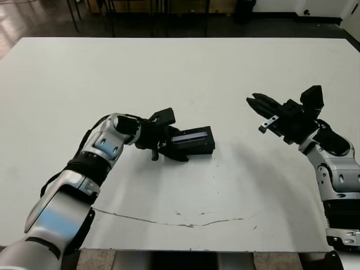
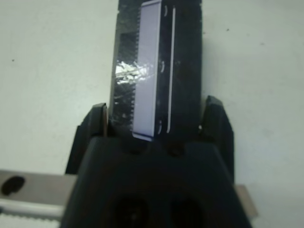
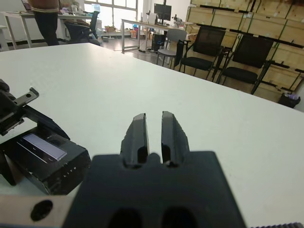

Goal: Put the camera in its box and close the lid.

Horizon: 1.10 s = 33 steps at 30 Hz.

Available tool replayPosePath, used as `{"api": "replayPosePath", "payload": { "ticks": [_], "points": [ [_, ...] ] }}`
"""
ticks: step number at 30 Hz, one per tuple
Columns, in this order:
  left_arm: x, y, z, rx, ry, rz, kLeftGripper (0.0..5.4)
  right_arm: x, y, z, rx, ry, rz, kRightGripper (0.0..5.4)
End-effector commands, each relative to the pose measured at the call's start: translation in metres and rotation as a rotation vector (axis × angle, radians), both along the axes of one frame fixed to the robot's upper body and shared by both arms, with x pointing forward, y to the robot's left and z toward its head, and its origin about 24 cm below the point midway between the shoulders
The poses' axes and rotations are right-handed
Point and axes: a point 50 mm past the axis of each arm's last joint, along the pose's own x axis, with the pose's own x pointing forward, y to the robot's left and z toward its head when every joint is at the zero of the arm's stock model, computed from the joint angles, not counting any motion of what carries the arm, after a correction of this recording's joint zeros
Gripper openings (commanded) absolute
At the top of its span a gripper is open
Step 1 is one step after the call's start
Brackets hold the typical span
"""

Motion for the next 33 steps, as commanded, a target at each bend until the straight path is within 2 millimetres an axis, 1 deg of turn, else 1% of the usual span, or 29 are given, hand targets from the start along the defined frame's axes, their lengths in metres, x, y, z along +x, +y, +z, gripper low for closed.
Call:
{"api": "replayPosePath", "payload": {
  "ticks": [1, 5, 10, 13, 21, 24, 27, 33],
  "points": [
    [-0.011, -0.022, -0.026, 0.093, 0.048, -0.034, 1.47, -0.003, -0.003, -0.007, -0.023, 0.039, -0.018, 0.00],
    [-0.011, -0.033, -0.027, 0.145, 0.044, -0.062, 1.47, -0.003, -0.002, -0.007, -0.010, 0.048, -0.014, 0.00],
    [-0.012, -0.038, -0.031, 0.196, 0.032, -0.117, 1.41, -0.005, -0.001, -0.008, -0.006, 0.047, -0.009, 0.00],
    [-0.012, -0.037, -0.030, 0.230, 0.026, -0.131, 1.41, -0.005, -0.001, -0.008, -0.007, 0.054, -0.012, 0.00],
    [-0.008, -0.030, -0.019, 0.277, 0.019, -0.168, 1.40, -0.005, 0.001, -0.008, 0.013, 0.063, 0.002, 0.00],
    [-0.007, -0.022, -0.018, 0.308, 0.023, -0.169, 1.97, -0.005, 0.002, -0.008, 0.020, 0.059, 0.006, 0.00],
    [-0.006, -0.014, -0.016, 0.331, -0.043, -0.195, 2.67, -0.005, 0.001, -0.009, 0.025, 0.064, 0.001, 0.00],
    [-0.003, 0.012, -0.014, 0.272, -0.010, -0.140, 4.05, -0.006, 0.002, -0.007, 0.012, 0.061, -0.001, 0.00]
  ]
}}
